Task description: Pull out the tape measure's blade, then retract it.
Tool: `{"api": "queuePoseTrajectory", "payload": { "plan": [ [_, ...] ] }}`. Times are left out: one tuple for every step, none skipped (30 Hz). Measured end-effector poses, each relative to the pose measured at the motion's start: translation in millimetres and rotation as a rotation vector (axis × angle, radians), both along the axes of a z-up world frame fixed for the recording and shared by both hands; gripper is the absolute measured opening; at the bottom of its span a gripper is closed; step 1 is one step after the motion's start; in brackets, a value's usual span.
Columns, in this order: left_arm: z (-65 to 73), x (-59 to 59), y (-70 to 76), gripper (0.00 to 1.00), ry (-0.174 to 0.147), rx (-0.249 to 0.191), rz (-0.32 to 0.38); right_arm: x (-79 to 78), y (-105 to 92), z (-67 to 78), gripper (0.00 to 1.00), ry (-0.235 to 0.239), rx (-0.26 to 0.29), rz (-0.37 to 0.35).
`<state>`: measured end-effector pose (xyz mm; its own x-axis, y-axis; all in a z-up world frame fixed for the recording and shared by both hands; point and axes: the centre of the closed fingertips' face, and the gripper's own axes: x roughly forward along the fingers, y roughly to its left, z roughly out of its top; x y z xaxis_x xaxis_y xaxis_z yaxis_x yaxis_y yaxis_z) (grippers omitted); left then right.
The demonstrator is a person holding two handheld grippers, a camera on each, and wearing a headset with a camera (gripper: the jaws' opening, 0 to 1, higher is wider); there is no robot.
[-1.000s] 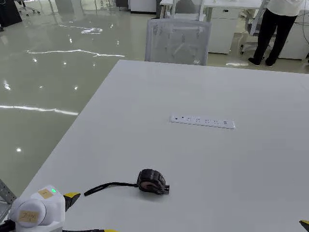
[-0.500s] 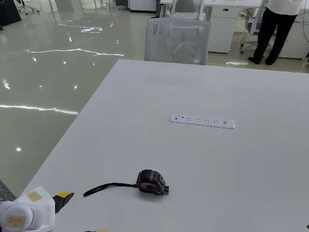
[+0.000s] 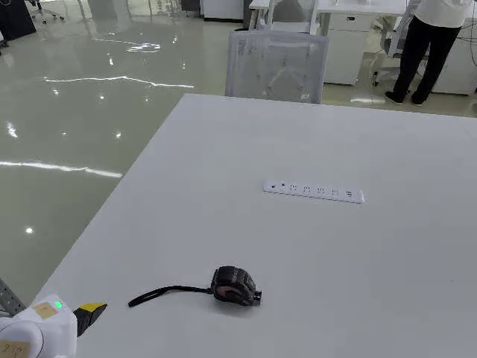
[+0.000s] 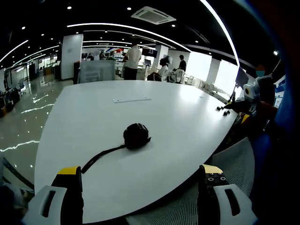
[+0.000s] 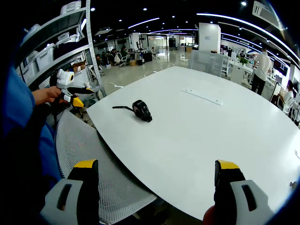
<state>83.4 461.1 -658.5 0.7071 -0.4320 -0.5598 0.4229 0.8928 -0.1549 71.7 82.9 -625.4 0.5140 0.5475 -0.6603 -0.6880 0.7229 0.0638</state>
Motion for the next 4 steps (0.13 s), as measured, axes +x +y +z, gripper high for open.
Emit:
{"api": "queuePoseTrajectory", "payload": {
  "plan": [
    [0.2, 0.0, -0.1, 1.0, 0.0, 0.0, -0.001, -0.2, 0.1, -0.2, 1.0, 0.001, -0.001, 0.001],
    [0.4, 0.3, 0.2, 1.0, -0.002, 0.001, -0.001, -0.2, 0.0, -0.3, 1.0, 0.001, -0.002, 0.001],
    [0.8, 0.9, 1.0, 1.0, -0.004, 0.002, 0.002, 0.0, -0.2, -0.3, 1.0, -0.001, -0.002, 0.001],
    [1.1, 1.1, 1.4, 1.0, -0.004, 0.0, 0.003, 0.2, -0.1, 0.0, 1.0, -0.002, 0.0, 0.002]
  ]
}}
